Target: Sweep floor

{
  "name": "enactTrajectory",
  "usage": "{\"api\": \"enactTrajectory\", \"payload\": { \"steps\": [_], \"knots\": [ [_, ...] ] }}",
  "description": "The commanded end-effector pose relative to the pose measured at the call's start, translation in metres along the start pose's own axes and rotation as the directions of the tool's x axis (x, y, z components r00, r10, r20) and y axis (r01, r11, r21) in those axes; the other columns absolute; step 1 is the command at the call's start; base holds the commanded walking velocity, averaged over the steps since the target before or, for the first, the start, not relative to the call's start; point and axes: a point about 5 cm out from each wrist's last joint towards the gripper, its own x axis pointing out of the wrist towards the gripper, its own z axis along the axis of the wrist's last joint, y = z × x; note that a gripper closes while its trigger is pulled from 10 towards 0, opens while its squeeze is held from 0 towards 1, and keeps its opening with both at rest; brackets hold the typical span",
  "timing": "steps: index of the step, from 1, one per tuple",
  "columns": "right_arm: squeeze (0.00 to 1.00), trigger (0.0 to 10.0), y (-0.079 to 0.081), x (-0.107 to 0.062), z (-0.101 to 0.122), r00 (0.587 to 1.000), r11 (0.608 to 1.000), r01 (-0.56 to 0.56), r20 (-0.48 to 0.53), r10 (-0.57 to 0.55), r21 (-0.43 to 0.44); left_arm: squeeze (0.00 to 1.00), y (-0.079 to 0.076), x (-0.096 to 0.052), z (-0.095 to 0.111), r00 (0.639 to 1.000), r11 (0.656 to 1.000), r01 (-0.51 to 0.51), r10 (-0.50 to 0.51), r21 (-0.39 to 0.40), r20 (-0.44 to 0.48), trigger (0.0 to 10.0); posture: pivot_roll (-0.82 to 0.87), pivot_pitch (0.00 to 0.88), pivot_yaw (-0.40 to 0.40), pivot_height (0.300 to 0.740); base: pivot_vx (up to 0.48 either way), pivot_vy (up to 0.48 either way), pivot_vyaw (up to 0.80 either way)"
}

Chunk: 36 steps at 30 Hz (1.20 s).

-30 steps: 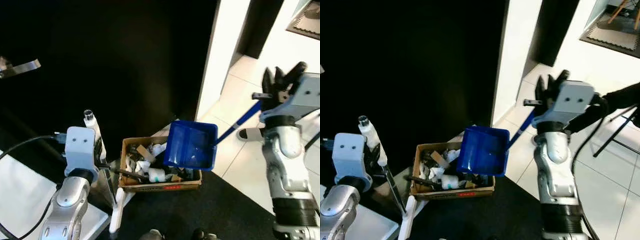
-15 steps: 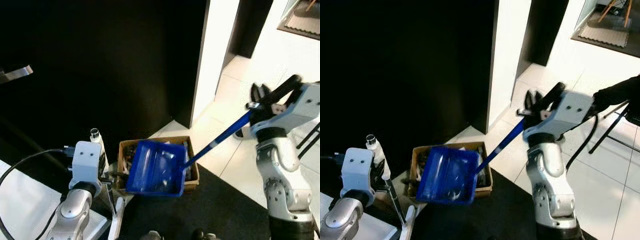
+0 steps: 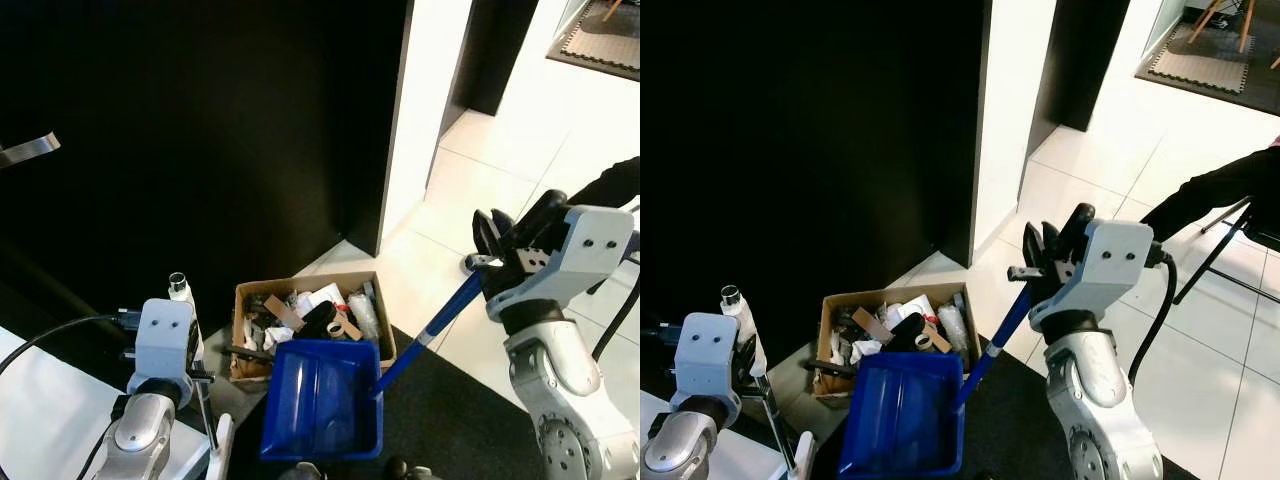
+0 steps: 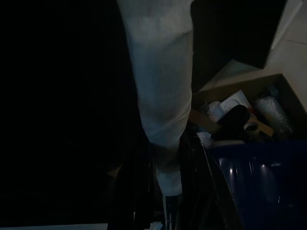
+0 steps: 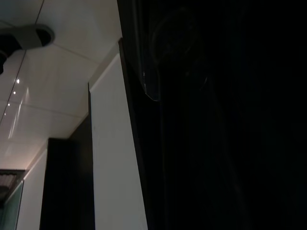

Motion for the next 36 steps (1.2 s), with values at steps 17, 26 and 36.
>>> {"api": "enactTrajectory", "payload": {
  "steps": [17, 26, 36],
  "knots": [
    [0.00, 10.0, -0.012, -0.011, -0.071, 0.991, 0.975, 0.025, -0.125, -0.054, -0.222, 0.00, -0.003, -0.001, -0.008, 1.000, 0.999, 0.002, -0.003, -0.040, -0.013, 10.0, 0.07, 0.170, 0.083, 0.740, 0.000, 0.000, 0.00],
    [0.00, 10.0, -0.008, -0.011, -0.079, 0.994, 0.978, 0.018, -0.106, -0.041, -0.206, 0.00, -0.004, -0.003, -0.009, 1.000, 0.999, 0.005, -0.006, -0.038, -0.015, 10.0, 0.08, 0.171, 0.081, 0.740, 0.000, 0.000, 0.00],
    [0.00, 10.0, -0.003, -0.007, -0.076, 0.997, 0.997, 0.009, -0.070, -0.015, -0.079, 0.00, -0.006, -0.004, -0.007, 1.000, 0.999, 0.023, -0.023, -0.027, -0.009, 10.0, 0.09, 0.166, 0.080, 0.740, 0.000, 0.000, 0.00]
  ]
}}
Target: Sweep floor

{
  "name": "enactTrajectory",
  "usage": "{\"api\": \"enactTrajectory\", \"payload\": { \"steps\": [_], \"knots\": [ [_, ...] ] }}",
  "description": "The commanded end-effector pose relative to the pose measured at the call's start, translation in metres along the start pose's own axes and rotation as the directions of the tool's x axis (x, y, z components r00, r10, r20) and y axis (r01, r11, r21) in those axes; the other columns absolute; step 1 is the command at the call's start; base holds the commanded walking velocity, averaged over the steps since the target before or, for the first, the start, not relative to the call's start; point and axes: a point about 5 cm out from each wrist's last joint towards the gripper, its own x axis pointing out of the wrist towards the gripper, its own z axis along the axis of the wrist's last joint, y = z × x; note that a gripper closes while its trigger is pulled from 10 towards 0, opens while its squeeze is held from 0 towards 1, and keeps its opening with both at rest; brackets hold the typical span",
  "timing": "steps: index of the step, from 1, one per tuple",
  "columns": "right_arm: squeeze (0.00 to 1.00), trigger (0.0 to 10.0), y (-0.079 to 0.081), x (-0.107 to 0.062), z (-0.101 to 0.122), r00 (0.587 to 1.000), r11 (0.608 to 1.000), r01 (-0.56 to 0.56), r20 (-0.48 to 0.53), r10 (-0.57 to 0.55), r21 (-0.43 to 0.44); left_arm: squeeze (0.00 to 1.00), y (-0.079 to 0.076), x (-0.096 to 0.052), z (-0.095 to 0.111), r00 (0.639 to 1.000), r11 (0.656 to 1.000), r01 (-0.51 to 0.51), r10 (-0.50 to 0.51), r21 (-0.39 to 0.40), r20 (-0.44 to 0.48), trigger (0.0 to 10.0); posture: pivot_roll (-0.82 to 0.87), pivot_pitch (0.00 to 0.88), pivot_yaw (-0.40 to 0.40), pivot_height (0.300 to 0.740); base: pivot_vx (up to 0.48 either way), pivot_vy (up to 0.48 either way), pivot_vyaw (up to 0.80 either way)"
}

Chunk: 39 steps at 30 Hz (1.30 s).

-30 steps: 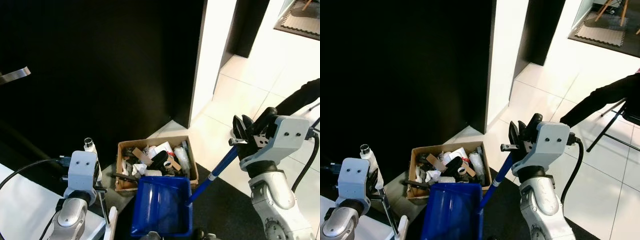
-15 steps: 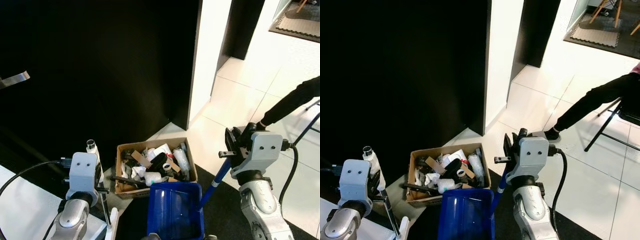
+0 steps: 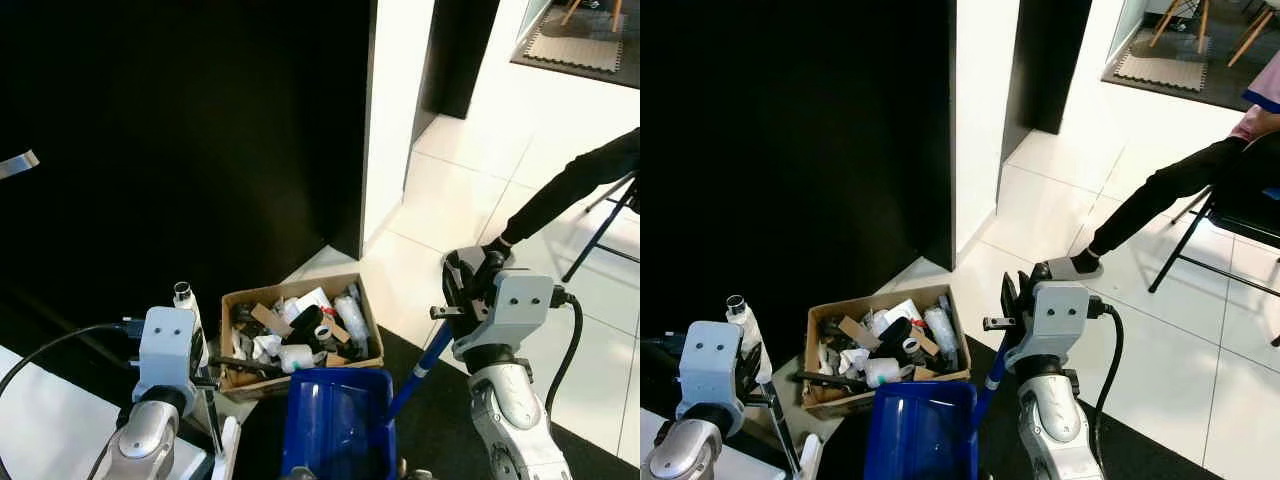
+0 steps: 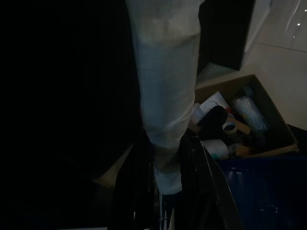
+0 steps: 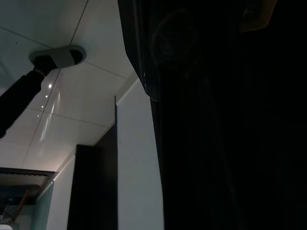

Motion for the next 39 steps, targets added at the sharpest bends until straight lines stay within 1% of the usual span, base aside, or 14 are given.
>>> {"api": "enactTrajectory", "payload": {
  "steps": [1, 12, 26, 29, 30, 32, 33, 34, 35, 36, 37, 38, 39],
  "knots": [
    [0.00, 10.0, 0.000, -0.002, -0.009, 0.999, 1.000, -0.002, -0.034, 0.003, 0.011, 0.00, 0.000, -0.003, 0.002, 1.000, 1.000, 0.002, -0.002, 0.017, 0.012, 10.0, 0.09, 0.166, 0.080, 0.740, 0.000, 0.000, 0.00],
    [0.00, 10.0, 0.000, -0.003, -0.014, 0.999, 1.000, 0.001, -0.047, -0.001, 0.001, 0.00, 0.002, -0.001, 0.001, 1.000, 0.999, -0.006, 0.006, 0.040, -0.002, 10.0, 0.09, 0.160, 0.087, 0.740, 0.000, 0.000, 0.00],
    [0.00, 10.0, -0.001, -0.003, -0.017, 0.998, 1.000, 0.001, -0.056, 0.000, 0.003, 0.00, 0.002, -0.001, 0.001, 1.000, 1.000, -0.005, 0.005, 0.026, 0.005, 10.0, 0.09, 0.165, 0.089, 0.740, 0.000, 0.000, 0.00],
    [0.00, 10.0, -0.004, -0.004, -0.018, 0.998, 1.000, 0.006, -0.060, -0.007, -0.009, 0.00, 0.002, -0.001, 0.001, 1.000, 0.999, -0.007, 0.007, 0.034, 0.001, 10.0, 0.09, 0.166, 0.089, 0.740, 0.000, 0.000, 0.00],
    [0.00, 10.0, -0.008, -0.003, -0.017, 0.999, 1.000, 0.014, -0.051, -0.015, -0.024, 0.00, 0.002, -0.001, 0.001, 1.000, 0.999, -0.008, 0.008, 0.036, 0.000, 10.0, 0.09, 0.166, 0.090, 0.740, 0.000, 0.000, 0.00],
    [0.00, 10.0, -0.024, 0.004, 0.003, 0.999, 0.991, 0.029, 0.043, -0.024, -0.133, 0.00, 0.003, 0.000, 0.003, 1.000, 0.999, -0.009, 0.009, 0.035, 0.009, 10.0, 0.09, 0.168, 0.095, 0.740, 0.000, 0.000, 0.00],
    [0.00, 10.0, -0.024, 0.004, 0.003, 0.999, 0.991, 0.029, 0.043, -0.024, -0.133, 0.00, 0.003, 0.000, 0.003, 1.000, 0.999, -0.009, 0.009, 0.035, 0.009, 10.0, 0.09, 0.168, 0.095, 0.740, 0.000, 0.000, 0.00],
    [0.00, 10.0, -0.034, 0.013, 0.024, 0.992, 0.983, 0.048, 0.125, -0.026, -0.178, 0.00, 0.005, 0.002, 0.008, 1.000, 0.999, -0.016, 0.015, 0.034, 0.023, 10.0, 0.09, 0.170, 0.099, 0.740, 0.000, 0.000, 0.00],
    [0.00, 10.0, -0.041, 0.021, 0.045, 0.980, 0.978, 0.061, 0.196, -0.020, -0.200, 0.00, 0.006, 0.004, 0.013, 0.999, 0.999, -0.020, 0.019, 0.030, 0.038, 10.0, 0.08, 0.171, 0.102, 0.740, 0.000, 0.000, 0.00],
    [0.00, 10.0, -0.041, 0.021, 0.045, 0.980, 0.978, 0.061, 0.196, -0.020, -0.200, 0.00, 0.006, 0.004, 0.013, 0.999, 0.999, -0.020, 0.019, 0.030, 0.038, 10.0, 0.08, 0.171, 0.102, 0.740, 0.000, 0.000, 0.00],
    [0.00, 10.0, -0.044, 0.025, 0.057, 0.971, 0.976, 0.067, 0.237, -0.017, -0.206, 0.00, 0.007, 0.005, 0.016, 0.999, 0.999, -0.023, 0.021, 0.027, 0.047, 10.0, 0.08, 0.171, 0.102, 0.740, 0.000, 0.000, 0.00],
    [0.00, 10.0, -0.047, 0.035, 0.079, 0.954, 0.977, 0.066, 0.299, -0.003, -0.201, 0.00, 0.008, 0.009, 0.022, 0.998, 0.999, -0.021, 0.019, 0.031, 0.067, 10.0, 0.08, 0.170, 0.113, 0.740, 0.000, 0.000, 0.00],
    [0.00, 10.0, -0.047, 0.035, 0.079, 0.954, 0.977, 0.066, 0.299, -0.003, -0.201, 0.00, 0.008, 0.009, 0.022, 0.998, 0.999, -0.021, 0.019, 0.031, 0.067, 10.0, 0.08, 0.170, 0.113, 0.740, 0.000, 0.000, 0.00]
  ]
}}
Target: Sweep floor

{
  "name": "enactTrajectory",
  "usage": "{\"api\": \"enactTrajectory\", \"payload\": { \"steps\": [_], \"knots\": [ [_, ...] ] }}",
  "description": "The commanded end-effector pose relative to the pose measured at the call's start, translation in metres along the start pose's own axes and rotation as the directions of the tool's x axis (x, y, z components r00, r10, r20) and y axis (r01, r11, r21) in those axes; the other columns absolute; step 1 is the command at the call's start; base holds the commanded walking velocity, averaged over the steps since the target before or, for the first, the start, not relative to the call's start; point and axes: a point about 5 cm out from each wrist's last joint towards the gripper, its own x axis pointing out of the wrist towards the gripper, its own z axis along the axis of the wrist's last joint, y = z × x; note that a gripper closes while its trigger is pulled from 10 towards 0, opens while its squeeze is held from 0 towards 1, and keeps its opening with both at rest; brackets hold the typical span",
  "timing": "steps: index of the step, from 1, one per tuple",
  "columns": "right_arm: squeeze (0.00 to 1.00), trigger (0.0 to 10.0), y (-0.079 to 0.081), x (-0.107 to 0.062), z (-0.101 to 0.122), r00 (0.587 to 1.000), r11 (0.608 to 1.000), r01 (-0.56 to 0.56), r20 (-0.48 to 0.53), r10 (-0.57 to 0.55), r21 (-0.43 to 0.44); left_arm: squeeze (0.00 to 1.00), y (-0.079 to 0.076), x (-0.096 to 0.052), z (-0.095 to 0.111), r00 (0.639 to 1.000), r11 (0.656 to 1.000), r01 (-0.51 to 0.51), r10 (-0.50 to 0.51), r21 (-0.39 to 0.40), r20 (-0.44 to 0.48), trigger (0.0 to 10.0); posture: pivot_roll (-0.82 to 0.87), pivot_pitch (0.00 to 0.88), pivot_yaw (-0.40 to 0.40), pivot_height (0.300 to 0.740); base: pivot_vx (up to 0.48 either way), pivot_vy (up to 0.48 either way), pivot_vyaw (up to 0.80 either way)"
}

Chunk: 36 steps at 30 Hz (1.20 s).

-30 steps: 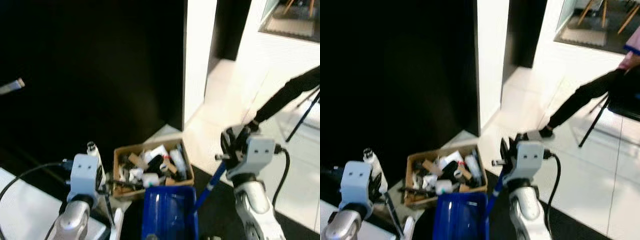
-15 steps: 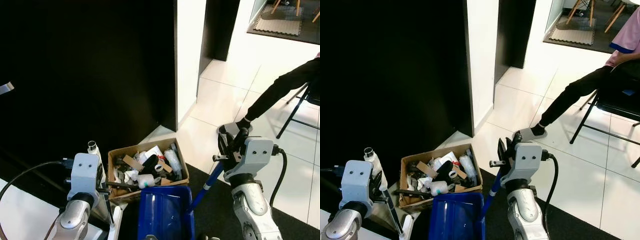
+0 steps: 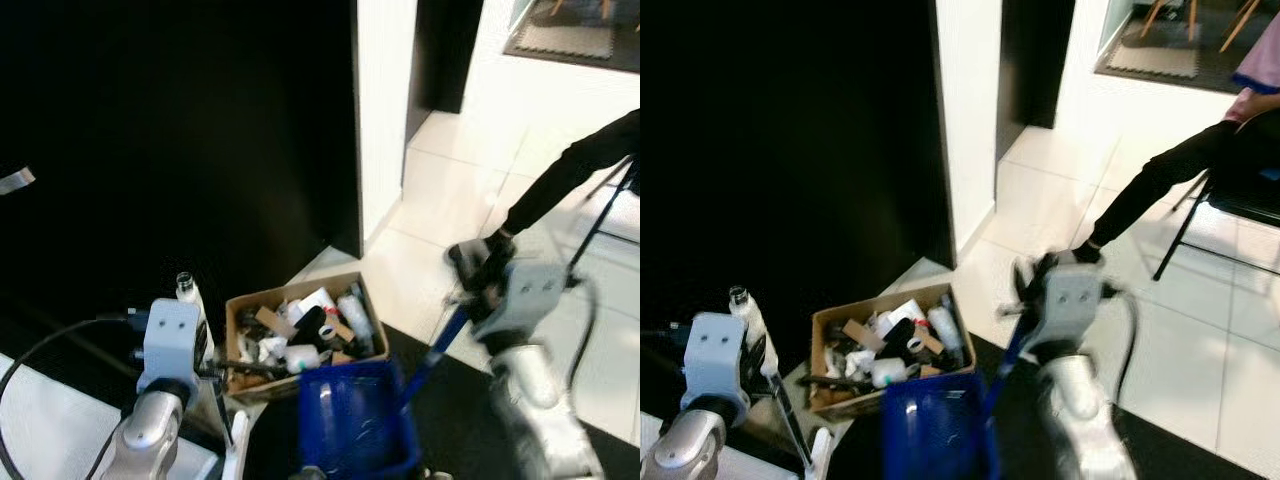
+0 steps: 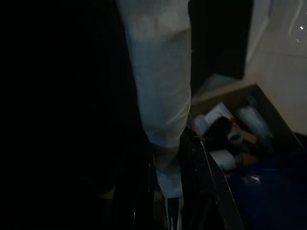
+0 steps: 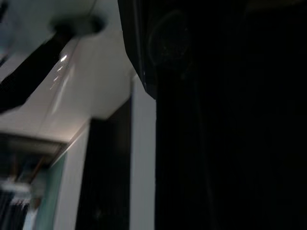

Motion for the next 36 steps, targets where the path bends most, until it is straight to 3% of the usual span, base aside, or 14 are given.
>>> {"api": "enactTrajectory", "payload": {
  "steps": [1, 2, 4, 6, 12, 15, 22, 36],
  "knots": [
    [0.00, 10.0, -0.011, 0.013, 0.046, 0.979, 0.999, 0.031, 0.201, -0.027, -0.016, 0.00, 0.009, 0.001, 0.008, 1.000, 0.999, -0.020, 0.019, 0.031, 0.022, 10.0, 0.08, 0.170, 0.114, 0.740, 0.000, 0.000, 0.00],
    [0.00, 10.0, -0.011, 0.013, 0.046, 0.979, 0.999, 0.031, 0.201, -0.027, -0.016, 0.00, 0.009, 0.001, 0.008, 1.000, 0.999, -0.020, 0.019, 0.031, 0.022, 10.0, 0.08, 0.170, 0.114, 0.740, 0.000, 0.000, 0.00],
    [0.00, 10.0, -0.016, 0.030, 0.071, 0.963, 1.000, 0.003, 0.270, -0.010, 0.024, 0.00, 0.009, 0.007, 0.018, 0.999, 0.999, -0.016, 0.014, 0.029, 0.049, 10.0, 0.08, 0.168, 0.118, 0.740, 0.000, 0.000, 0.00],
    [0.00, 10.0, -0.014, 0.037, 0.081, 0.955, 0.999, -0.037, 0.295, 0.024, 0.038, 0.00, 0.007, 0.010, 0.024, 0.998, 1.000, -0.010, 0.008, 0.027, 0.066, 10.0, 0.08, 0.167, 0.119, 0.740, 0.000, 0.000, 0.00],
    [0.00, 10.0, -0.015, 0.044, 0.091, 0.949, 0.989, -0.056, 0.317, 0.010, 0.135, 0.00, 0.004, 0.011, 0.025, 0.998, 1.000, -0.002, 0.000, 0.027, 0.069, 10.0, 0.09, 0.166, 0.119, 0.740, 0.000, 0.000, 0.00],
    [0.00, 10.0, -0.022, 0.047, 0.098, 0.947, 0.981, -0.045, 0.321, -0.018, 0.188, 0.00, 0.002, 0.010, 0.024, 0.998, 1.000, 0.004, -0.005, 0.027, 0.061, 10.0, 0.09, 0.166, 0.119, 0.740, 0.000, 0.000, 0.00],
    [0.00, 10.0, -0.035, 0.048, 0.096, 0.955, 0.977, -0.002, 0.291, -0.062, 0.213, 0.00, 0.002, 0.012, 0.025, 0.998, 1.000, -0.008, 0.008, 0.006, 0.057, 10.0, 0.07, 0.164, 0.116, 0.740, 0.000, 0.000, 0.00],
    [0.00, 10.0, -0.030, 0.050, 0.089, 0.966, 0.979, -0.012, 0.254, -0.041, 0.202, 0.00, -0.006, 0.007, 0.026, 0.998, 0.999, -0.008, 0.010, -0.033, 0.070, 10.0, 0.07, 0.163, 0.095, 0.740, 0.000, 0.000, 0.00]
  ]
}}
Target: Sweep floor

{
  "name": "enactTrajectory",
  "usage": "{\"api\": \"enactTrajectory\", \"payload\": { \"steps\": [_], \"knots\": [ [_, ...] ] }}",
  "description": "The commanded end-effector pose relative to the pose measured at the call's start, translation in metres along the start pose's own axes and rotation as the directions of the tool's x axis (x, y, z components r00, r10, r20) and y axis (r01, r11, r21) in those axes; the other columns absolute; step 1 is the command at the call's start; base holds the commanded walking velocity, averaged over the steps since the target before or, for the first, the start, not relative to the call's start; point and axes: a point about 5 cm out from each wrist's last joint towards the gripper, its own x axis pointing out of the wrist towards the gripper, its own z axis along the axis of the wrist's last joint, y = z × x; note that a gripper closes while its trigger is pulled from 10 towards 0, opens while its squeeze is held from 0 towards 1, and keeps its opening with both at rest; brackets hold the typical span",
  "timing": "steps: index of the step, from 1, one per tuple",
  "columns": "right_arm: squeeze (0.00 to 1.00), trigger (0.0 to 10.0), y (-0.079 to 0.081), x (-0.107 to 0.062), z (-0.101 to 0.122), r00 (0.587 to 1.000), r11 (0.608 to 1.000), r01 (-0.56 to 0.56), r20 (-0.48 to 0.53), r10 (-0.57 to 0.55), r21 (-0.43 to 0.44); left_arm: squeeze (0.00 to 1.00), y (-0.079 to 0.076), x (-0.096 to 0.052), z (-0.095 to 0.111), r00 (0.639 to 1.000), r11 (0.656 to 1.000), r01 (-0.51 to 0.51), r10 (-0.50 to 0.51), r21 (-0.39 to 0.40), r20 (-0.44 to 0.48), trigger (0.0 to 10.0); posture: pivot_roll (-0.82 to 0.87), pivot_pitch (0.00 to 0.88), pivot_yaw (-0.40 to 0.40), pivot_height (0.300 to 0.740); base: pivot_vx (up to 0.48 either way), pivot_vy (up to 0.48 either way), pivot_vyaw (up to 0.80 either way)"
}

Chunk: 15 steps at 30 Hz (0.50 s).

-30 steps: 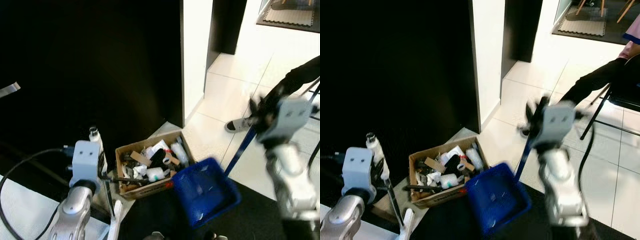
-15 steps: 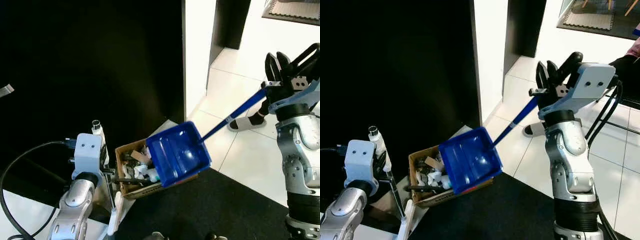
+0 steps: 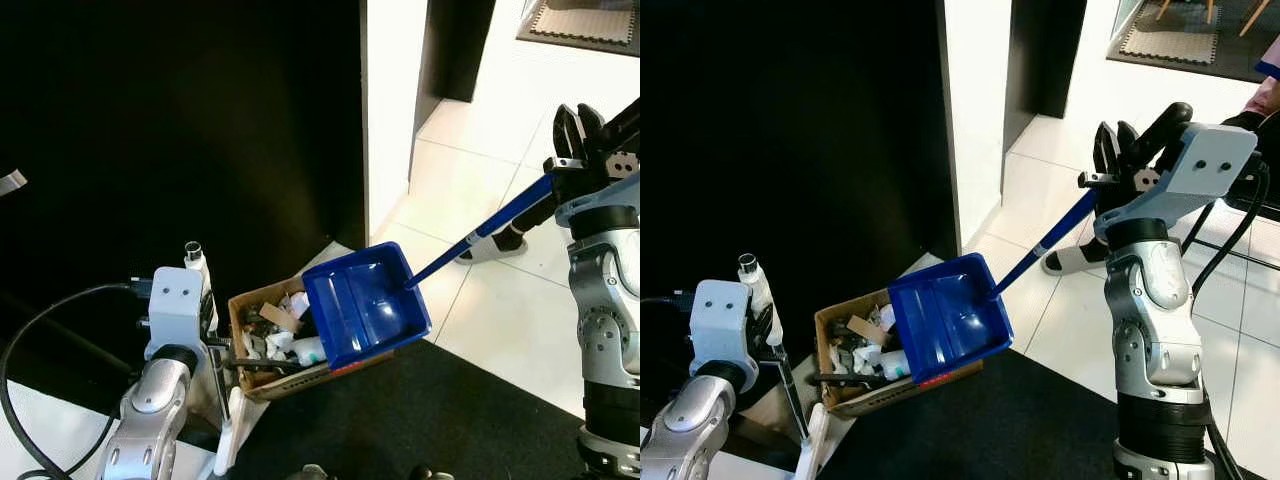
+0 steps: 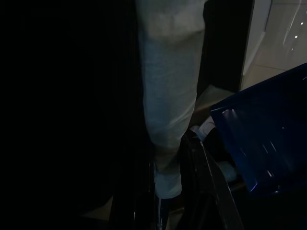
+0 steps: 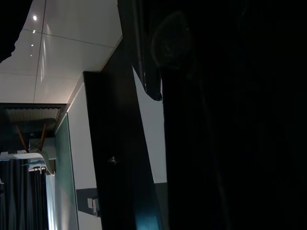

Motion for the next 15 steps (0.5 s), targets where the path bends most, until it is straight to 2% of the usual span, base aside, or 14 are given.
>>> {"api": "enactTrajectory", "payload": {
  "steps": [1, 7, 15],
  "knots": [
    [0.00, 10.0, 0.007, 0.002, 0.003, 1.000, 1.000, -0.027, 0.016, 0.027, 0.012, 0.00, 0.000, -0.004, 0.005, 0.999, 1.000, -0.020, 0.019, 0.006, 0.028, 10.0, 0.07, 0.163, 0.095, 0.740, 0.000, 0.000, 0.00],
    [0.00, 10.0, 0.008, 0.000, 0.002, 1.000, 0.999, -0.031, 0.002, 0.031, -0.007, 0.00, 0.014, -0.010, -0.004, 0.995, 0.995, -0.095, 0.095, 0.038, -0.010, 10.0, 0.07, 0.163, 0.094, 0.740, 0.000, 0.000, 0.00],
    [0.00, 10.0, 0.008, 0.002, 0.003, 0.999, 0.999, -0.035, 0.006, 0.035, 0.000, 0.00, 0.016, -0.011, -0.004, 0.995, 0.995, -0.099, 0.099, 0.014, -0.015, 10.0, 0.07, 0.163, 0.086, 0.740, 0.000, 0.000, 0.00]
  ]
}}
